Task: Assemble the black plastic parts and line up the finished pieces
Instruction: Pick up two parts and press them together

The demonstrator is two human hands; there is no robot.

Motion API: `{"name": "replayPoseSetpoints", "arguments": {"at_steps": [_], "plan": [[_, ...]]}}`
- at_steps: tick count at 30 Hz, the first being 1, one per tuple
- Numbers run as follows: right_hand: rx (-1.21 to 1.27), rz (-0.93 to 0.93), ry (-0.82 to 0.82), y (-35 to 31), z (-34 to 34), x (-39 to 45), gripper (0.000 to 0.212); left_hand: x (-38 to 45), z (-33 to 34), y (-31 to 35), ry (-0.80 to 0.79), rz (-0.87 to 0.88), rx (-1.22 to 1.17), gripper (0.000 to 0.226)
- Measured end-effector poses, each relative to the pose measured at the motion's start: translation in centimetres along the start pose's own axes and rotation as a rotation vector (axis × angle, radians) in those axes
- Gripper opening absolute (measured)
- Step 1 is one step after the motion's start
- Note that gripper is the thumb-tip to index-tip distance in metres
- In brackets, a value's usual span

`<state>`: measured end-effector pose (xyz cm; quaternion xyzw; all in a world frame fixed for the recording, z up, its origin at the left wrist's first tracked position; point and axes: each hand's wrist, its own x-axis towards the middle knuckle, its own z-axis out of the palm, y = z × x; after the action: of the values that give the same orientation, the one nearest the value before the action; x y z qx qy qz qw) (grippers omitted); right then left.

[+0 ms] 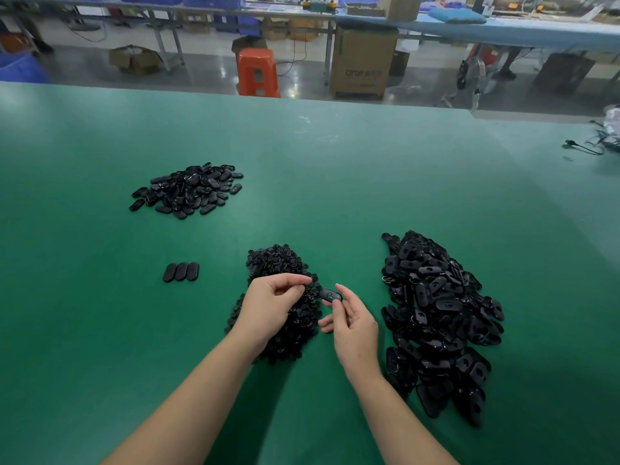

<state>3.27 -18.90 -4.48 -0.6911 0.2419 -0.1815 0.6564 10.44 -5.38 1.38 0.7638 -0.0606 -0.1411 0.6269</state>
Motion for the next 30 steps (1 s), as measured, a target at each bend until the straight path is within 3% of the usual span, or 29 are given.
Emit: {"name": "replayPoseSetpoints", "arguments": {"at_steps": [3, 8, 23, 30], "plan": [[-0.007, 0.006, 0.009, 0.0, 0.1, 0.1, 0.023, 0.3, 0.7, -0.1, -0.009, 0.025, 0.161, 0.027], [-0.015, -0.002, -0.006, 0.0, -0.1, 0.0, 0.022, 0.9, 2.1, 0.4, 0.019, 0.078, 0.398, 0.012], [-0.117, -0.077, -0.017, 0.4, -0.2, 0.2, 0.027, 0.6, 4.3, 0.2, 0.05, 0.031, 0.435, 0.012], [-0.08, -0.073, -0.019, 0.3, -0.3, 0.1, 0.034, 0.6, 4.6, 0.3, 0.042, 0.111, 0.501, 0.011]]}}
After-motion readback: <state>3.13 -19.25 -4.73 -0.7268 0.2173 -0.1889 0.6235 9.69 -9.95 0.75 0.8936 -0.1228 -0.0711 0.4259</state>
